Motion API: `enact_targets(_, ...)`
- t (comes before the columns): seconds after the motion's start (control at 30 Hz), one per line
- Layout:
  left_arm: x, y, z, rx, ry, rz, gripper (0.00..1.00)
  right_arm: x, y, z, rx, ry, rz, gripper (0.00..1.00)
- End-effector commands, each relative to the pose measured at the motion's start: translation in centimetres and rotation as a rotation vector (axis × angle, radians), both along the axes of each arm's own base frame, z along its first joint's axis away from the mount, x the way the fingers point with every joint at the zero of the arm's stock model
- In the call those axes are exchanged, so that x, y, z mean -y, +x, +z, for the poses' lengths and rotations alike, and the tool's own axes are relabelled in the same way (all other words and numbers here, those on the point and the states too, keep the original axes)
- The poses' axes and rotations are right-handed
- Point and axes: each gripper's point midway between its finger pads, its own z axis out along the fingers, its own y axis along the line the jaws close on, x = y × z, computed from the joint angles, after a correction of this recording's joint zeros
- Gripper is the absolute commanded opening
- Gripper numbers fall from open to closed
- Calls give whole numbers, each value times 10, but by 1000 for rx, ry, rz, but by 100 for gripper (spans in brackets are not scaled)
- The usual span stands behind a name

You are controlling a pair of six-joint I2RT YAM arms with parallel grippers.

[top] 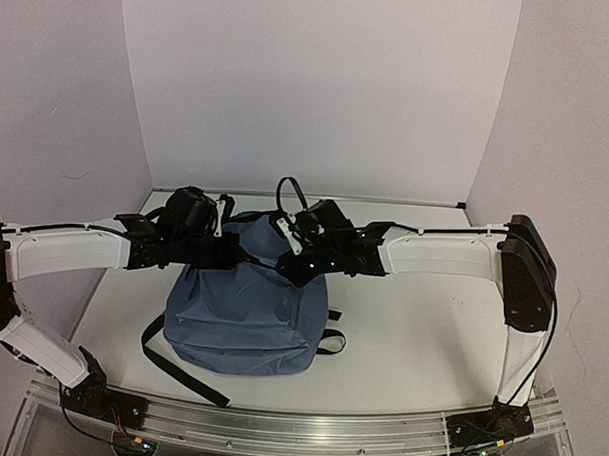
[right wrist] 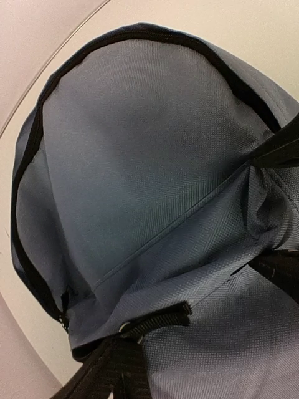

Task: Pack the student bag
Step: Zip the student bag at the center of the board.

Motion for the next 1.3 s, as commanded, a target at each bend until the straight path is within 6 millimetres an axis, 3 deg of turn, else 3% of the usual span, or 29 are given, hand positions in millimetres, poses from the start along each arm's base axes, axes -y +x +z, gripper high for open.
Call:
enact_targets(0.0, 3, 9, 21, 38, -39, 27, 0, 10, 19, 6, 115, -65, -103, 15)
enact_targets(0.1, -12, 14, 18, 45, -19, 104, 0, 25, 23, 0, 124, -89, -179, 0)
enact_targets(0.47, -74, 22, 10, 11, -26, 328, 0, 70, 15, -17, 102, -119, -339, 0)
enact_targets(0.73, -106, 22, -2, -50, -21, 394, 0, 82, 14, -8, 103, -95, -398, 0)
enact_targets(1.0, -146, 25, -29, -131, -36, 503, 0, 92, 17, -4, 90, -74, -441, 0)
enact_targets(1.07, -144, 24, -33, -142, -49, 491, 0, 91, 16, -3, 80, -66, -432, 0)
enact_targets(1.27, -106, 28, -22, -157, -117, 291, 0, 72, 9, 8, 41, -13, -336, 0)
